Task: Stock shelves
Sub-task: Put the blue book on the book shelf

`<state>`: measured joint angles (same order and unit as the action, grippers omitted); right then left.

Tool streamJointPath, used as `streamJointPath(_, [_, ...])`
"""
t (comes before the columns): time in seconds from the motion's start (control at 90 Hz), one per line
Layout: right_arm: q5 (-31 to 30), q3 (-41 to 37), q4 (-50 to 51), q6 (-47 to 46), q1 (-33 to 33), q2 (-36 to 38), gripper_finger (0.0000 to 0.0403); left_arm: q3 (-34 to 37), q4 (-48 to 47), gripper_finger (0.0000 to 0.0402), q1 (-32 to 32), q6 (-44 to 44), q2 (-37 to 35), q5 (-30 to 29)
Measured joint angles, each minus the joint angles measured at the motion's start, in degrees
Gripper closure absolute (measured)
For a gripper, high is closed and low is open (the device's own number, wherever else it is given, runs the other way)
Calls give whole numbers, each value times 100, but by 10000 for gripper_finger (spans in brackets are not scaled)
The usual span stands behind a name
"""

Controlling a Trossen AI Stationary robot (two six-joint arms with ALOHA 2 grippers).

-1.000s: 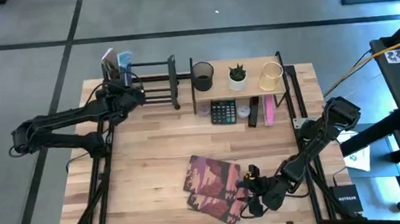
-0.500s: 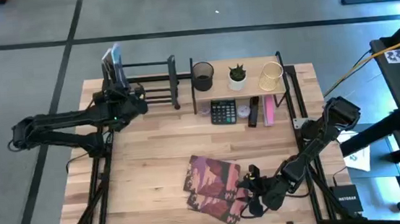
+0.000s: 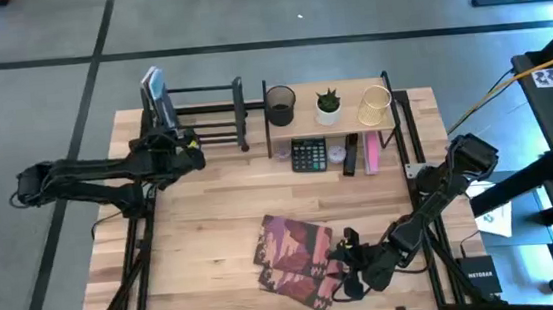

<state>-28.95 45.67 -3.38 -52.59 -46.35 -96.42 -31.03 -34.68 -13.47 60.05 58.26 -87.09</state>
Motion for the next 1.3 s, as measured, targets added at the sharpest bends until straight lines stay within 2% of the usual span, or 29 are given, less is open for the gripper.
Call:
streamJointPath(0.444, [0, 0, -2, -119, 0, 0, 185, 58, 128, 378, -62, 149, 0, 123])
streamJointPath(0.933, [1, 0, -6, -183, 0, 0, 185, 59, 155, 374, -356, 138, 2, 62])
streamJointPath(1.133, [33, 0, -4, -183, 0, 0, 185, 59, 566, 370, -368, -695, 2, 58])
streamJointPath(1.3, [71, 0, -7, -181, 0, 0, 185, 57, 931, 337, -504, -1253, 2, 323])
